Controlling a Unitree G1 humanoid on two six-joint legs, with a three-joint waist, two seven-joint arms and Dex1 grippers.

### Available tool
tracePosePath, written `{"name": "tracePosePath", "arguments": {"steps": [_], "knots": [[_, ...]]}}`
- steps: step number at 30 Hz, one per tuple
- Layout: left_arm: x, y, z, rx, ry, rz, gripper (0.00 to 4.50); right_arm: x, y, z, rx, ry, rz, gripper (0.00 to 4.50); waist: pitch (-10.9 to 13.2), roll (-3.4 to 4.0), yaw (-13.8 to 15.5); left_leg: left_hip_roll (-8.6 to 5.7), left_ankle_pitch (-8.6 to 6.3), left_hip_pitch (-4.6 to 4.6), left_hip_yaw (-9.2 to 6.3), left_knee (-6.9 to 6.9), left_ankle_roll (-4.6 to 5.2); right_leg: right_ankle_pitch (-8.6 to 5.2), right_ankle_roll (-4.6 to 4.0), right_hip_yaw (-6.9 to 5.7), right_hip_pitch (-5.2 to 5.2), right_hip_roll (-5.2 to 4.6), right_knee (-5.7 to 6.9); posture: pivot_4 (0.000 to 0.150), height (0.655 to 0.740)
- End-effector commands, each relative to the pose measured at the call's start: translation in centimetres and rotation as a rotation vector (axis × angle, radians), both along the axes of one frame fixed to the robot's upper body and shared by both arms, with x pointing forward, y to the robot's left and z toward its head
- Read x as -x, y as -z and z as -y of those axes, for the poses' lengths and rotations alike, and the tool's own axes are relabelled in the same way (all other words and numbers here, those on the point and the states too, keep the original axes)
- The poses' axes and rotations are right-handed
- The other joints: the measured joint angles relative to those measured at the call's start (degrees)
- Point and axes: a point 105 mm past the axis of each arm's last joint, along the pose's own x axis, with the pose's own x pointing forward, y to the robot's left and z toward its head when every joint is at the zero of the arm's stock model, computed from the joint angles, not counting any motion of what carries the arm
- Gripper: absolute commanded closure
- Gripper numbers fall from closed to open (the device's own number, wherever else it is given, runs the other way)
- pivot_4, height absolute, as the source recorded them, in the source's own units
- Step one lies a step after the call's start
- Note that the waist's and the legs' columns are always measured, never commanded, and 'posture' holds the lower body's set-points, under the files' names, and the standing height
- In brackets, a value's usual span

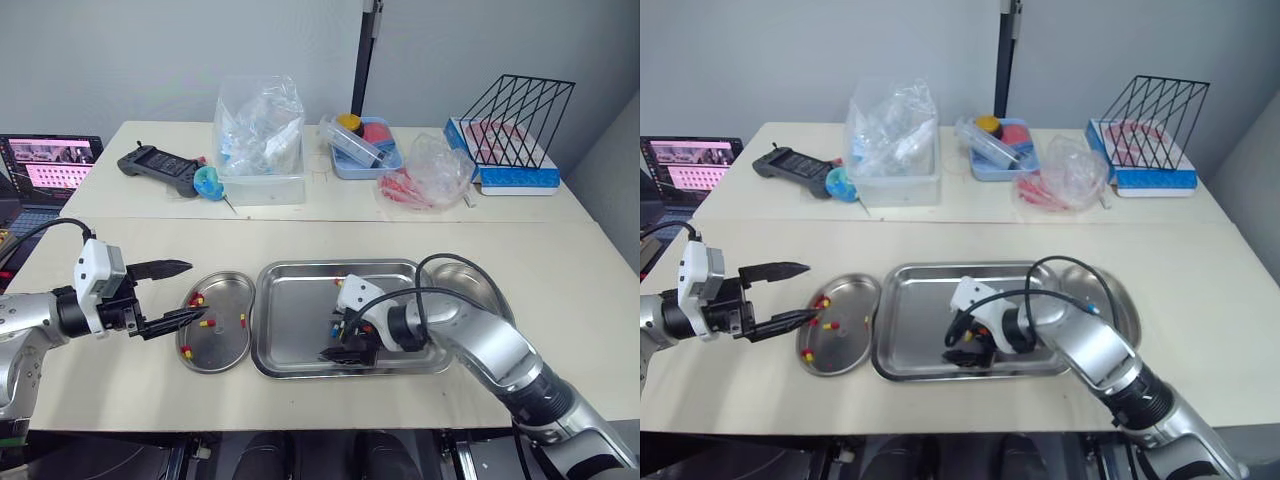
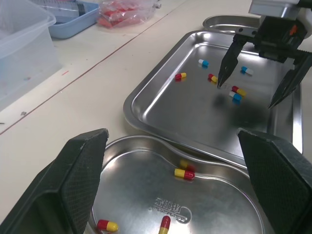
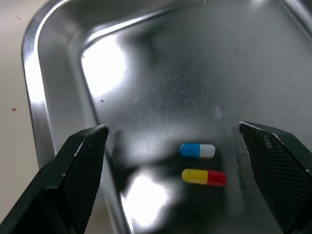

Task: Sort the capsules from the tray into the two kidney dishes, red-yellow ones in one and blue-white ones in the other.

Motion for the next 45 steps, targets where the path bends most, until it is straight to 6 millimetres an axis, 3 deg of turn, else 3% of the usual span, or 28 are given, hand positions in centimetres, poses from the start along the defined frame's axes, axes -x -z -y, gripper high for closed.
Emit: {"name": "tracePosePath", "arguments": {"steps": [1,3,8,21,25,45], "knots": [[0.2,-1.1,0.5,-0.014,0.032,0.031,0.03,-0.3,-0.8,0.0,-0.006,0.031,0.033,0.0,0.0,0.0,-0.1,0.0,0.0,0.0,0.0,0.0,0.0,0.0,0.0,0.0,0.0,0.0,0.01,0.15,0.74],[0.4,-1.4,0.8,-0.002,0.052,0.032,0.01,-0.6,-0.7,0.4,-0.005,0.066,0.031,0.26,0.0,0.0,-0.2,0.0,0.01,-0.01,0.0,0.0,-0.01,0.0,0.0,0.0,0.0,0.01,0.0,0.15,0.74],[0.2,-1.4,1.0,-0.003,0.055,0.04,0.0,-0.3,-0.6,0.0,-0.008,0.059,0.034,1.87,0.0,0.0,-0.2,0.0,0.01,-0.01,0.0,0.0,-0.01,0.0,0.01,0.0,0.0,0.02,0.0,0.15,0.74],[0.1,-1.7,1.7,0.01,0.071,0.055,0.0,-0.1,-0.4,-0.3,0.01,0.061,0.037,1.87,0.0,0.0,-0.2,-0.01,0.01,-0.01,0.0,0.0,-0.02,0.0,0.01,0.0,0.0,0.04,0.0,0.15,0.74],[0.2,-1.5,2.0,0.013,0.084,0.038,0.0,-0.1,-0.4,-0.4,0.017,0.059,0.043,2.97,0.0,0.0,-0.2,-0.01,0.01,-0.01,0.0,0.0,-0.02,0.0,0.01,0.0,0.0,0.04,0.0,0.15,0.74],[-0.4,-1.5,2.6,0.02,0.09,0.052,0.0,-0.2,-0.2,-0.6,0.028,0.059,0.05,2.97,0.0,0.0,-0.3,0.0,0.02,-0.01,-0.01,-0.01,-0.02,0.0,0.01,0.0,0.0,0.06,0.0,0.15,0.74]]}}
